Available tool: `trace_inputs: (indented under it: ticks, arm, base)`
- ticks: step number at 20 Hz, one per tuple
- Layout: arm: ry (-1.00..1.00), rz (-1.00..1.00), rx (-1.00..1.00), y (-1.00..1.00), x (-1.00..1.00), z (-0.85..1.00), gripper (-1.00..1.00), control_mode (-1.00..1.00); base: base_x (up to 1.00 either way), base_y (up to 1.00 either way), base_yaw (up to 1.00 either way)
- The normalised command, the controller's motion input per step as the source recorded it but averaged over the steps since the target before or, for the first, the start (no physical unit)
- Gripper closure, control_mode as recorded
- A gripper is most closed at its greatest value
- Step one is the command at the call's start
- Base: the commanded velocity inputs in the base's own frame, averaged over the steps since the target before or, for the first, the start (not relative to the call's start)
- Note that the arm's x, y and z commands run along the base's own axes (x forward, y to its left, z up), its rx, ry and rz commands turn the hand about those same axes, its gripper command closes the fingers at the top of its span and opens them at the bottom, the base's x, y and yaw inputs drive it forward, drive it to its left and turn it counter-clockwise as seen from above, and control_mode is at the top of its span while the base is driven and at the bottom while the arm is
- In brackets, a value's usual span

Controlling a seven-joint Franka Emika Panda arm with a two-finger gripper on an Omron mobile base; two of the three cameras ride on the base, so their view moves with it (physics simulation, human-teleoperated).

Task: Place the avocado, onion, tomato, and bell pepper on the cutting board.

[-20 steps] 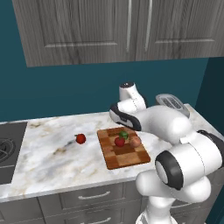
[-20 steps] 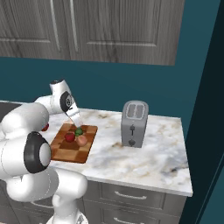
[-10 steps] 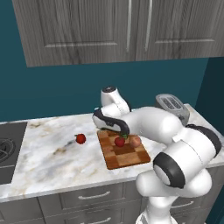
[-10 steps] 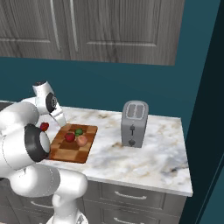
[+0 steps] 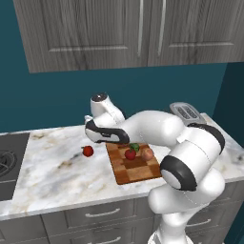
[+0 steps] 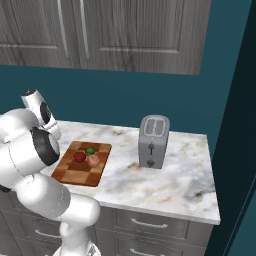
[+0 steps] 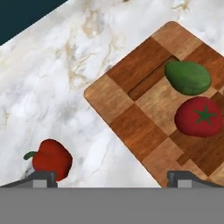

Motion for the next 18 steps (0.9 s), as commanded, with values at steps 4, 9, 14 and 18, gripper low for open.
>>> trace_inputs:
  ticks: [4,9,14,18]
  arm:
    - [0.00,0.01,0.02,0.00,0.00,-0.04,-1.00,-1.00]
    - [0.06,0.13,0.12,-0.01,0.00,-0.31,-1.00,-1.00]
    - [0.00,0.10,0.13,0.00,0.00,-0.27,-1.00,-1.00]
    - [0.00,0.01,0.01,0.00,0.00,-0.02,-1.00,-1.00]
  base:
    - [0.00,0.00,0.00]
    - [0.00,0.00,0.00]
    - [0.00,0.00,0.00]
    - [0.00,0.00,0.00]
